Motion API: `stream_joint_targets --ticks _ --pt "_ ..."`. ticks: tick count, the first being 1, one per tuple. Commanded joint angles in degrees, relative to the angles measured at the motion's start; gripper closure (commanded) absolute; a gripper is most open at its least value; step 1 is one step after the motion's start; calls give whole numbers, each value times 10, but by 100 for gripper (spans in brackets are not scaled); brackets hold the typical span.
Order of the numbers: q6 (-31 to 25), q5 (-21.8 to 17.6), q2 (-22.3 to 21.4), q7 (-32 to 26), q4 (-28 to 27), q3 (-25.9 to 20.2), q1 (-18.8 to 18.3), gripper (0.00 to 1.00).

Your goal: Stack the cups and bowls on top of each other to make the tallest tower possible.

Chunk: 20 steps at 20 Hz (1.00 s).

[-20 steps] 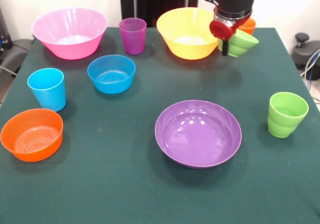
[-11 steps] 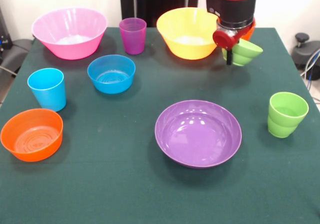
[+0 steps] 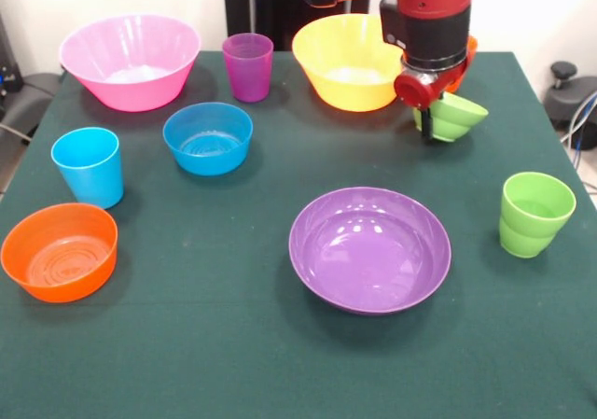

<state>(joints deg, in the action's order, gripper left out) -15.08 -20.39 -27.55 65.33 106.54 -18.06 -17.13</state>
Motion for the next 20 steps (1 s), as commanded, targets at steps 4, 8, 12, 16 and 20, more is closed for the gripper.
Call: stream_joint_targets --ticks 4,8,12,16,20 --pt "59 -26 39 86 18 -5 -8 100" --pt "49 -17 39 87 22 -7 -9 100" --pt "35 -7 23 95 32 -5 1 100" --pt "30 6 8 109 44 -8 11 100" --pt "30 21 -9 126 62 -12 16 100"
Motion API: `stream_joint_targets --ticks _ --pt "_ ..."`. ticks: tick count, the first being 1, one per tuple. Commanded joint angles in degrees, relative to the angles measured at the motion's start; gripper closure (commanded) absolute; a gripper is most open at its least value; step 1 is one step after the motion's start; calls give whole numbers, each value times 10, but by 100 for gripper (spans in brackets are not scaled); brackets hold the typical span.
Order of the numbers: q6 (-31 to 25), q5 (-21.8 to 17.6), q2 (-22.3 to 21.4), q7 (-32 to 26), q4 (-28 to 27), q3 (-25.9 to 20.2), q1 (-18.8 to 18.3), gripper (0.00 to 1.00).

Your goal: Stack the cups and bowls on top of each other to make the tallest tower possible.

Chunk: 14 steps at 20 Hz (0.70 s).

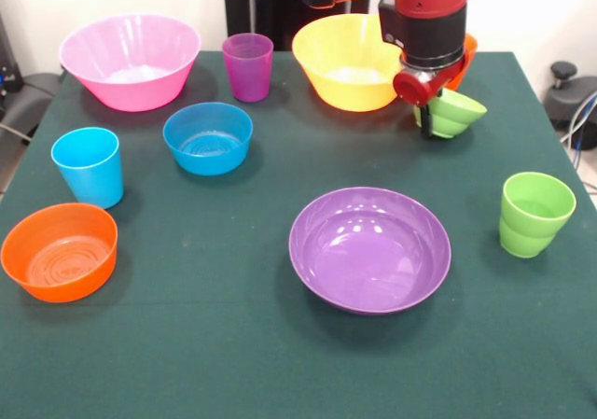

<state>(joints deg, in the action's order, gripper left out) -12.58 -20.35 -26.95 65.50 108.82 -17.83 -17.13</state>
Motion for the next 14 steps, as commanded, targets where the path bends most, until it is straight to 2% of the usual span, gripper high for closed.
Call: stream_joint_targets --ticks 1,8,14 --pt "2 24 -21 128 42 -14 19 100" --pt "6 37 -33 156 51 -4 52 100" --pt "16 33 -35 181 52 0 63 100"
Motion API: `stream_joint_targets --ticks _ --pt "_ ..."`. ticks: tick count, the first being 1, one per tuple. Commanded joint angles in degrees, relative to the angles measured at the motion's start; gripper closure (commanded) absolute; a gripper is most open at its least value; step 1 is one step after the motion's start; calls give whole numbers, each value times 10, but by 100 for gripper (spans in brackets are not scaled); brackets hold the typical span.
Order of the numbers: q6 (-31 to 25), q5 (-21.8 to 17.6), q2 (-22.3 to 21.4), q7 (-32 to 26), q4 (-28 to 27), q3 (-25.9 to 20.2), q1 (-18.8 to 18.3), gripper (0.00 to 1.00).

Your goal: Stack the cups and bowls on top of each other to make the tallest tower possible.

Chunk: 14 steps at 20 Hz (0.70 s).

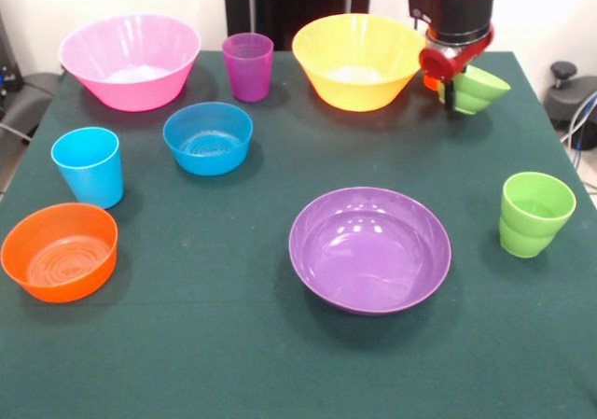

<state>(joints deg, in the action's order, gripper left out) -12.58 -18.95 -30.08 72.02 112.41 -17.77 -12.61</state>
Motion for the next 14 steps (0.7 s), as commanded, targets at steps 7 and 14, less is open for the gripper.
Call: stream_joint_targets --ticks 7,14 --pt "12 -1 -3 134 9 -3 19 100" --pt "-11 -11 -4 137 3 -2 19 0"
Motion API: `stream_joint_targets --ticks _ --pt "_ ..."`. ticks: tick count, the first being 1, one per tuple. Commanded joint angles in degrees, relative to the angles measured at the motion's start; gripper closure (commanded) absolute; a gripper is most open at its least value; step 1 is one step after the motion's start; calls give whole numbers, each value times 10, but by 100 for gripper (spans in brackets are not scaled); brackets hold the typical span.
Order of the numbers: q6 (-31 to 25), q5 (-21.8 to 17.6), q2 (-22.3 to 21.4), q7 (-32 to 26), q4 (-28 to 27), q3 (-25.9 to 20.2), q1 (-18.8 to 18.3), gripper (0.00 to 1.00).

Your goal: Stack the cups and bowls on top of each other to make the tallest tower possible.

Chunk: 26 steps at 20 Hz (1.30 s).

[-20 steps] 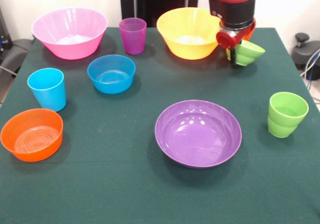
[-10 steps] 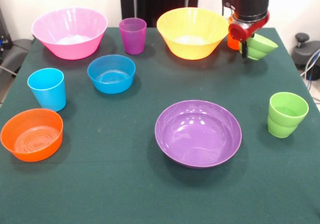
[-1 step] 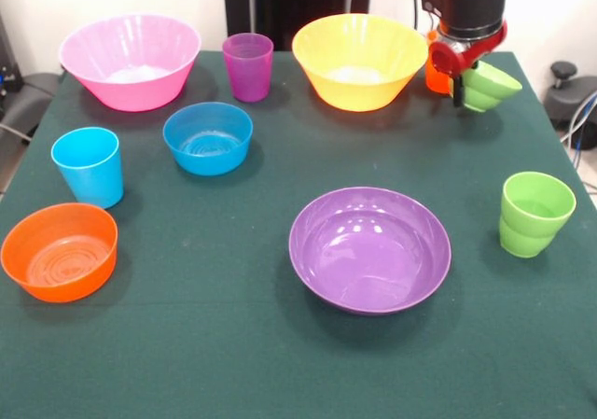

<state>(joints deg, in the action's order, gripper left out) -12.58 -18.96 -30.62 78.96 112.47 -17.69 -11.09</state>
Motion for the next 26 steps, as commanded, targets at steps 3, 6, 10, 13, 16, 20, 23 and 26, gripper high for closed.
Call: stream_joint_targets --ticks 3,6,10,13,16,20,23,26 --pt "-9 -13 3 67 3 -3 3 0" --pt "-11 -12 4 67 1 -4 3 0" --pt "-27 -10 2 63 0 -1 6 0" --pt "-32 -10 0 64 -4 4 10 0" --pt "-51 -7 -15 62 -6 11 17 0" --pt "-107 -2 -62 54 -8 37 29 0" --pt "-146 3 -106 30 6 26 11 0" --pt "-163 -3 -139 14 12 19 -4 0"
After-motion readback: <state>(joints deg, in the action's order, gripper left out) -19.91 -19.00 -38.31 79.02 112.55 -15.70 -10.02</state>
